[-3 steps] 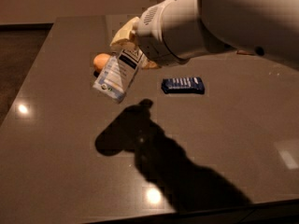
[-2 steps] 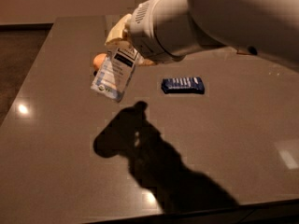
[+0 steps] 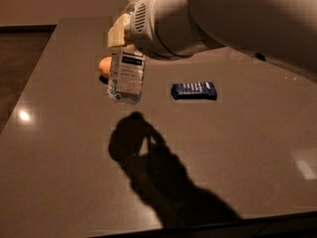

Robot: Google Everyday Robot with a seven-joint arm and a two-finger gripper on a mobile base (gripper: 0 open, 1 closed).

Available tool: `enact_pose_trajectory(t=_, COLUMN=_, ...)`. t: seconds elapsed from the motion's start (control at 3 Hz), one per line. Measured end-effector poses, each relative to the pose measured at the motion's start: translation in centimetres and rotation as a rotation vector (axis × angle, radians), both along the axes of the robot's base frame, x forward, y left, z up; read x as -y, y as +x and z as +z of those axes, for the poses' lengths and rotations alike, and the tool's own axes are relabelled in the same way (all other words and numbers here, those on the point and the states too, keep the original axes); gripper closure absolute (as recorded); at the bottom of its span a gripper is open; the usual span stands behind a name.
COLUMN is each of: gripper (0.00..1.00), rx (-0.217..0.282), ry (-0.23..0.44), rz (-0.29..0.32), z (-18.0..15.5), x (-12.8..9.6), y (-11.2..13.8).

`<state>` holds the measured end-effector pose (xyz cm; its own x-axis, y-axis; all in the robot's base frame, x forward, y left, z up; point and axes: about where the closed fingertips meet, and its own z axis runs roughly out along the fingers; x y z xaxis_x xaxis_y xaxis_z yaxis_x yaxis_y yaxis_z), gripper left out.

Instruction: Place blue plastic bottle upright

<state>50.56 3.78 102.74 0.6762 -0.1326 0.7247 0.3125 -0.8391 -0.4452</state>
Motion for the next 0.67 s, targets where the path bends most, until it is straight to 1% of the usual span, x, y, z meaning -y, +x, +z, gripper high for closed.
enact_pose_trajectory(t=0.33, gripper=1.0, rx=0.093, ry=-0.056, rz=0.071, z=0.05, x=0.08, y=0.25)
enact_pose_trajectory(t=0.67, gripper=1.0, rx=0.173, ry=-0.054, rz=0.111, z=-0.15, x=0.1, y=0.24)
